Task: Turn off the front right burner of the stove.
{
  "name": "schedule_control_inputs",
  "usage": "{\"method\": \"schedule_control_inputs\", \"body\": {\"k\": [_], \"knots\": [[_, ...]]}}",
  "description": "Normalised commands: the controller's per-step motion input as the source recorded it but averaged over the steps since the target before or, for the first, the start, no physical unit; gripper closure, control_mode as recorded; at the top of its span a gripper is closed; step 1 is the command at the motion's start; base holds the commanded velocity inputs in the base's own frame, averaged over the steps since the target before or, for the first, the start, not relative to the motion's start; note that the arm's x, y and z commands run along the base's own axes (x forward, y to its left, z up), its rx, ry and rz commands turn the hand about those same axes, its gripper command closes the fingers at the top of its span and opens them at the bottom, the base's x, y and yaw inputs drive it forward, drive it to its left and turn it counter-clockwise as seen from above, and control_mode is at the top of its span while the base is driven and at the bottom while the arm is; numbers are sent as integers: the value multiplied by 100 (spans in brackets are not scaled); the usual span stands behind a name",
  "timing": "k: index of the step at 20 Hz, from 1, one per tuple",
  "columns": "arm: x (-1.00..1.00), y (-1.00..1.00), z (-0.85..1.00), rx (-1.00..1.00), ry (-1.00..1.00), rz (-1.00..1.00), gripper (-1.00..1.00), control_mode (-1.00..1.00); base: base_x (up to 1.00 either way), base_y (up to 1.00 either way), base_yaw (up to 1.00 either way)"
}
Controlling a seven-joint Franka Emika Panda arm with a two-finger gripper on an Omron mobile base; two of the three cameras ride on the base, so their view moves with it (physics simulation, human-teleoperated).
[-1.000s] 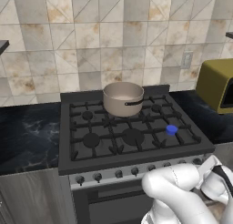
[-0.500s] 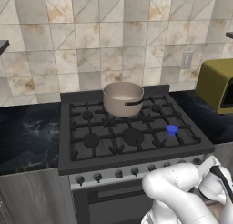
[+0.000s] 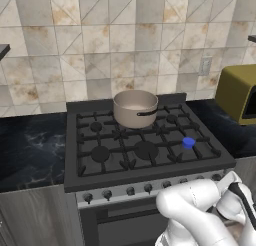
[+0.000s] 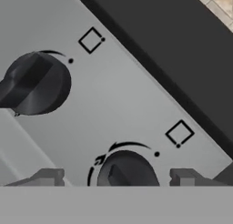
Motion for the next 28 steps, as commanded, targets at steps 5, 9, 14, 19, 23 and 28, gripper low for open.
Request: {"method": "schedule_control_inputs", "body": {"k": [5, 9, 14, 19, 23, 28], "knots": [[0, 0, 0, 0, -7, -3, -100, -100, 0, 0, 0], [0, 0, 0, 0, -8, -3, -100, -100, 0, 0, 0], [0, 0, 0, 0, -7, -3, -100, -100, 0, 0, 0], [0, -7, 0, 0, -5, -4, -100, -100, 0, 0, 0], [0, -3, -3, 0, -4, -4, 100, -100, 0, 0, 0], [-2, -3, -8, 0, 0, -4, 100, -100, 0, 0, 0]]}}
